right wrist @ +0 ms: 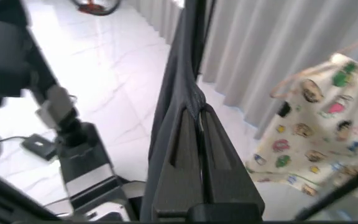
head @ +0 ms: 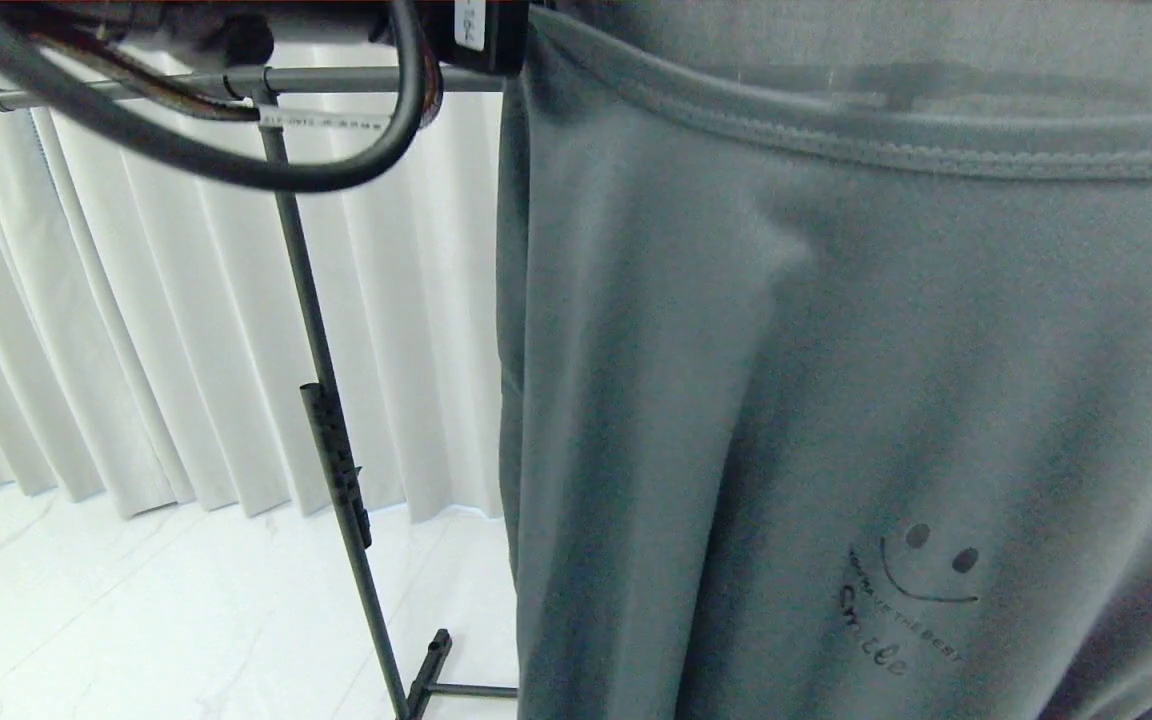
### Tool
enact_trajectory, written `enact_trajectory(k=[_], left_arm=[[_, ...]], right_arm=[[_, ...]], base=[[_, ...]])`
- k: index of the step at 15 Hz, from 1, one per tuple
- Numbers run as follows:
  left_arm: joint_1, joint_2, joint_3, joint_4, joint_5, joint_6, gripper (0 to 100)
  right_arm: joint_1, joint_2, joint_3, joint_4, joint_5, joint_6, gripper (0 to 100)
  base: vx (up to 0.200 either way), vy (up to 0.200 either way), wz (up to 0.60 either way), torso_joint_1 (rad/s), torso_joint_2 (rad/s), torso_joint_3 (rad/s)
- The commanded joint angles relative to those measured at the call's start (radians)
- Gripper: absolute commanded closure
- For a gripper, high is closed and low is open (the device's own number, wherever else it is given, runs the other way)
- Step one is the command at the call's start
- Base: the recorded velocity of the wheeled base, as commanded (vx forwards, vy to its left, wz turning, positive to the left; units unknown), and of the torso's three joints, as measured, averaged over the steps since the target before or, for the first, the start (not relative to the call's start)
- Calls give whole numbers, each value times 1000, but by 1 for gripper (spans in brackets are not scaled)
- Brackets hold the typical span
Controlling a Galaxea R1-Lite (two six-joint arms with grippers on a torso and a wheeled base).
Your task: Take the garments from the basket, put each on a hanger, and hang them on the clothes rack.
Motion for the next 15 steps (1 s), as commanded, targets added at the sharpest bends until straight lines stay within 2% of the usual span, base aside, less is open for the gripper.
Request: enact_trajectory(k=[1, 2, 3, 6, 8, 10, 12, 15], left_arm=[[0, -52, -8, 140, 0, -63, 100], [-2, -71, -10, 205, 0, -91, 100], [-25, -126, -17, 396, -3, -194, 100], [-109, -206, -23, 557, -4, -352, 100], [-180, -233, -23, 564, -6, -413, 100], [-262, -262, -22, 564, -4, -422, 100], [-308, -275, -19, 564, -4, -422, 100], [-308, -273, -17, 564, -4, -421, 100]], right_arm=[[-47, 25, 5, -10, -50, -23, 100], [-56, 29, 5, -24, -63, -35, 100], [-81, 54, 27, -120, -72, -55, 100], [-79, 120, 109, -399, -72, -85, 100], [-73, 176, 109, -499, -72, -97, 100], [-53, 215, 108, -547, -75, -108, 100], [-27, 229, 109, -556, -81, -111, 100], [-21, 224, 112, -554, -110, -111, 100]], base=[[0, 0, 0, 0, 0, 0], [0, 0, 0, 0, 0, 0], [0, 0, 0, 0, 0, 0], [0, 0, 0, 0, 0, 0], [0, 0, 0, 0, 0, 0], [0, 0, 0, 0, 0, 0], [0, 0, 0, 0, 0, 0], [0, 0, 0, 0, 0, 0]])
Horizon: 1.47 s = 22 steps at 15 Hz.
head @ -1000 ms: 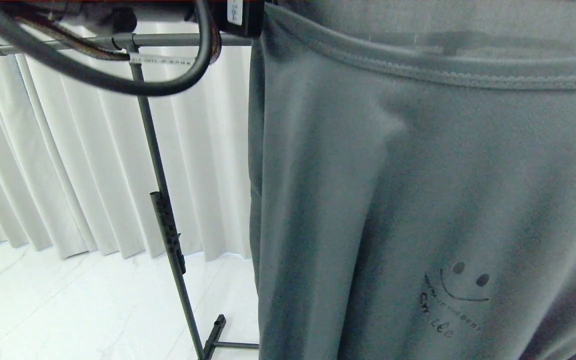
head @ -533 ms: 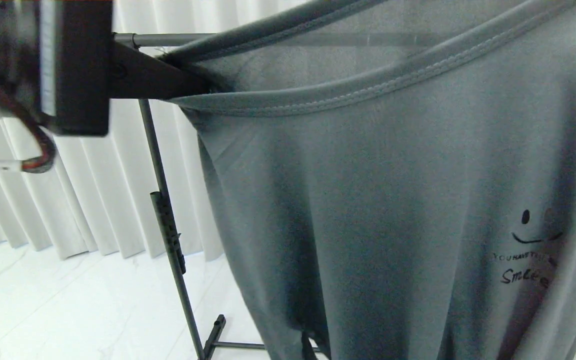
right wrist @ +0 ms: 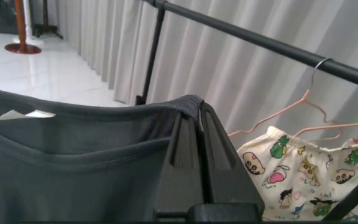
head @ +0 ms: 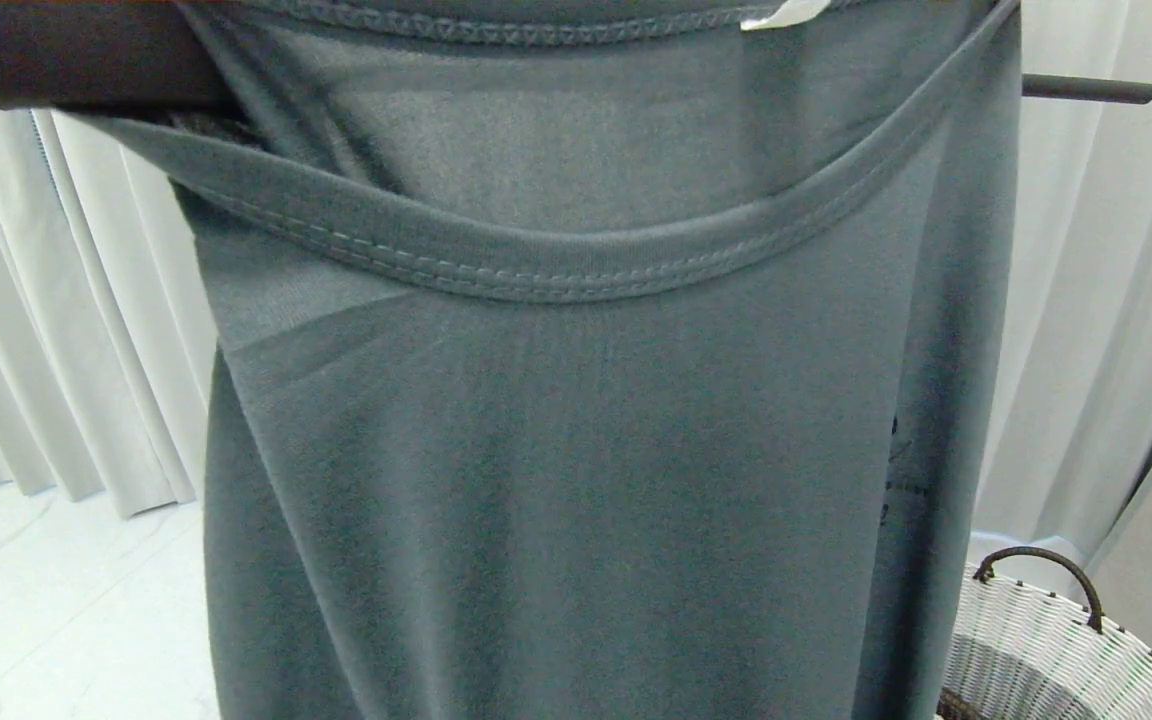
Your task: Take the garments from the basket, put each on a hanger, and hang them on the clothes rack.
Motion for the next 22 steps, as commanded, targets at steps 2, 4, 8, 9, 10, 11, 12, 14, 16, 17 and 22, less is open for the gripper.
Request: enact_trajectory(k=[2, 4, 8, 9, 10, 11, 12, 14, 16, 17, 22], left_arm=[[13, 0, 9, -1, 16, 49, 100], [148, 17, 6, -10, 38, 259, 100], [203, 92, 9, -192, 36, 346, 100], [202, 109, 9, -222, 36, 346, 100], [198, 123, 8, -229, 36, 346, 100], [197, 132, 8, -231, 36, 346, 100], [195, 135, 6, -231, 36, 346, 100], [194, 132, 6, -231, 36, 346, 100], [197, 127, 5, -235, 36, 345, 100], [198, 127, 5, -254, 36, 346, 100], [197, 133, 6, -278, 36, 346, 100]], right_arm=[[-8, -5, 1, 7, -59, 0, 100], [-65, -59, -7, 89, -91, -2, 100], [-85, -141, -3, 207, -89, -2, 100], [-80, -152, 7, 230, -89, -6, 100], [-71, -161, 37, 231, -89, -39, 100], [-69, -171, 63, 230, -88, -83, 100], [-69, -174, 74, 230, -88, -97, 100], [-71, -174, 76, 228, -94, -97, 100], [-74, -174, 79, 228, -100, -97, 100], [-75, -177, 79, 228, -100, -97, 100], [-74, -178, 79, 228, -100, -97, 100]], base=[[0, 0, 0, 0, 0, 0], [0, 0, 0, 0, 0, 0], [0, 0, 0, 0, 0, 0], [0, 0, 0, 0, 0, 0], [0, 0, 0, 0, 0, 0], [0, 0, 0, 0, 0, 0], [0, 0, 0, 0, 0, 0], [0, 0, 0, 0, 0, 0], [0, 0, 0, 0, 0, 0], [0, 0, 0, 0, 0, 0], [0, 0, 0, 0, 0, 0]])
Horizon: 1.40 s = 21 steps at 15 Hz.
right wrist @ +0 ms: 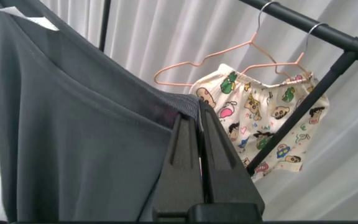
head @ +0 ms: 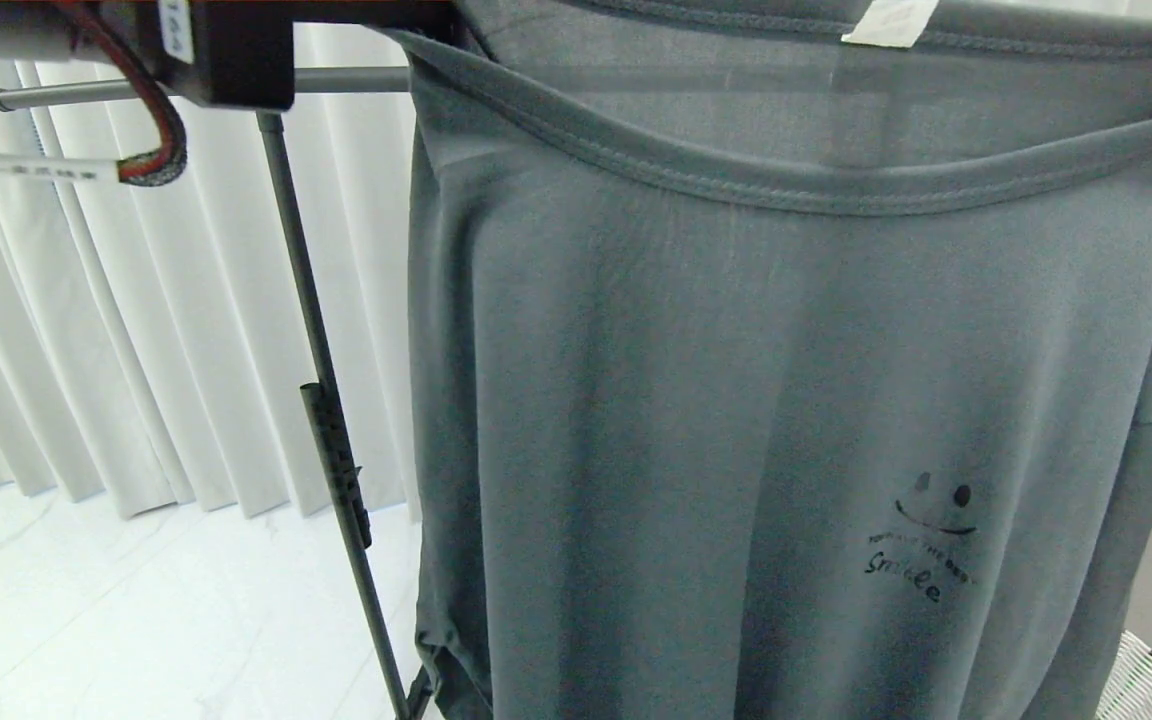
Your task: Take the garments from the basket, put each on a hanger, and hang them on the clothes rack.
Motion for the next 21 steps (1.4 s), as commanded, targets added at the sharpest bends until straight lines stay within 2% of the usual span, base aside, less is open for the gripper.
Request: enact_trajectory(k=[1, 4, 8, 9, 10, 14, 18, 21], left_arm=[[0, 1, 1, 1, 0, 0, 100], [0, 6, 3, 1, 0, 0, 100], [11, 19, 5, 1, 11, 0, 100], [23, 27, 5, 1, 28, 0, 100], [35, 47, 3, 1, 80, 0, 100], [35, 64, 8, -18, 101, 0, 100], [51, 58, 57, -19, 183, -4, 100], [51, 55, 69, -19, 192, -7, 100]], right_arm=[[1, -6, 1, 2, 0, 1, 0], [1, -21, 12, 6, 6, 0, 0], [6, -81, 90, 5, 15, -5, 0], [6, -95, 104, 5, 24, -5, 0], [6, -121, 121, 6, 66, -3, 0], [6, -128, 123, 3, 107, -2, 0], [4, -130, 123, -1, 115, 0, 0], [-4, -139, 130, -9, 119, 6, 0]], base=[[0, 0, 0, 0, 0, 0], [0, 0, 0, 0, 0, 0], [0, 0, 0, 0, 0, 0], [0, 0, 0, 0, 0, 0], [0, 0, 0, 0, 0, 0], [0, 0, 0, 0, 0, 0], [0, 0, 0, 0, 0, 0], [0, 0, 0, 0, 0, 0]])
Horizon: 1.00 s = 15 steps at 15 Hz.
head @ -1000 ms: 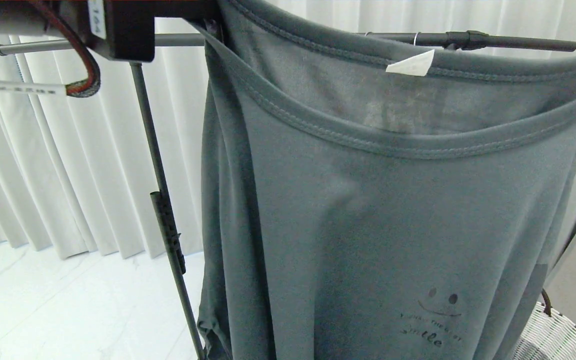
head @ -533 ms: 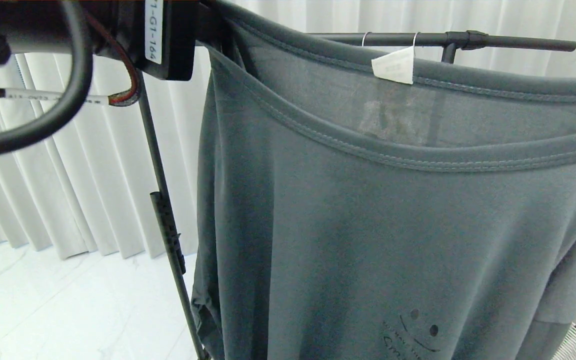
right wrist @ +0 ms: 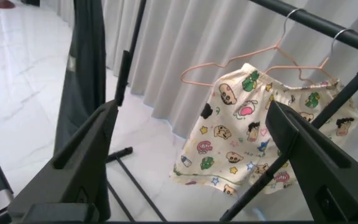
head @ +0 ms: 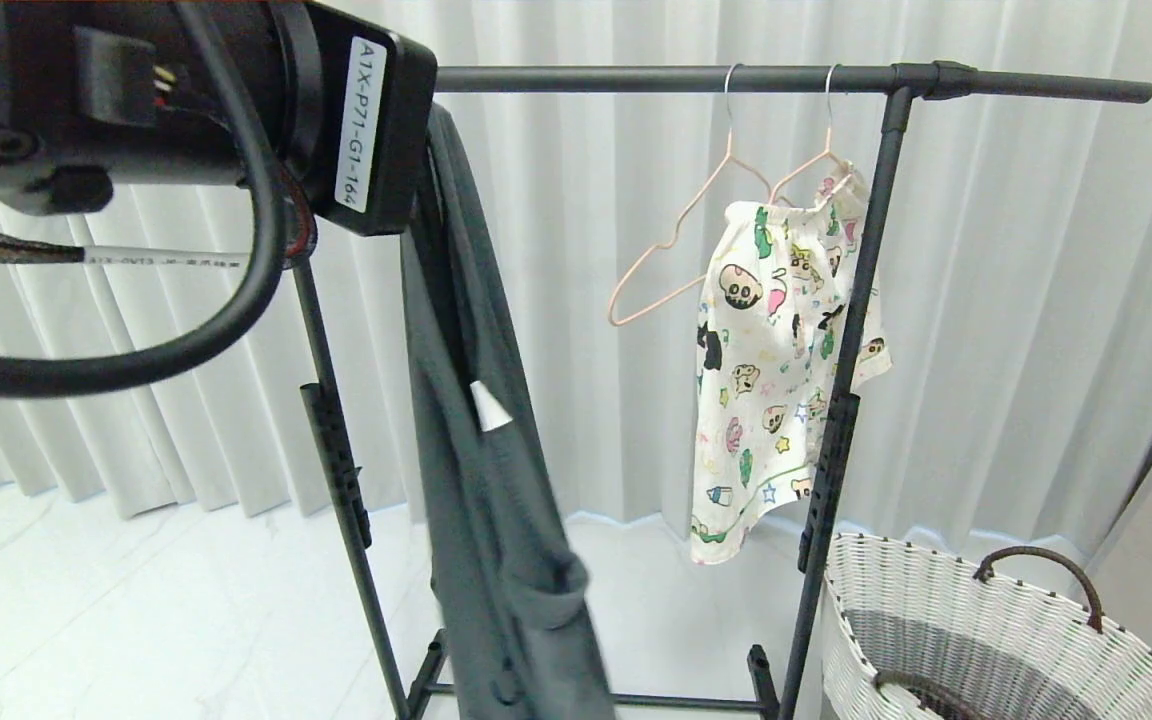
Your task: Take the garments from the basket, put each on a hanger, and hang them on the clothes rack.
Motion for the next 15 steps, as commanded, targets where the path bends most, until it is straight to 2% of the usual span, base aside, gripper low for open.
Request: enact_trajectory(k=[1, 2, 3, 4, 5, 7, 8, 11, 14, 15], left_arm=[[1, -2, 1, -5, 2, 2, 100], [2, -4, 3, -13, 3, 3, 100], [30, -5, 6, -34, 51, 8, 100], [39, -7, 9, -34, 72, 8, 100], [72, -28, 46, -36, 129, 6, 100], [127, -67, 87, -36, 129, 6, 100], [133, -80, 96, -36, 129, 6, 100], [150, -103, 127, -36, 129, 6, 100], [150, -105, 131, -36, 135, 8, 100], [150, -105, 131, -36, 146, 8, 100]], right_arm=[[-77, -3, 29, 4, -18, -1, 0], [-124, -2, 41, 7, -29, -1, 0], [-275, 3, 73, 26, -46, -17, 0], [-311, 8, 76, 34, -46, -24, 0], [-462, 35, 84, 75, -48, -89, 0], [-612, 66, 118, 46, -48, -205, 0], [-655, 74, 139, -5, -48, -231, 0], [-710, 98, 204, -158, -49, -254, 0], [-723, 95, 228, -183, -49, -297, 0], [-723, 95, 228, -183, -49, -300, 0]], base=[[0, 0, 0, 0, 0, 0], [0, 0, 0, 0, 0, 0], [0, 0, 0, 0, 0, 0], [0, 0, 0, 0, 0, 0], [0, 0, 0, 0, 0, 0], [0, 0, 0, 0, 0, 0], [0, 0, 0, 0, 0, 0], [0, 0, 0, 0, 0, 0], [0, 0, 0, 0, 0, 0], [0, 200, 0, 7, 2, 2]])
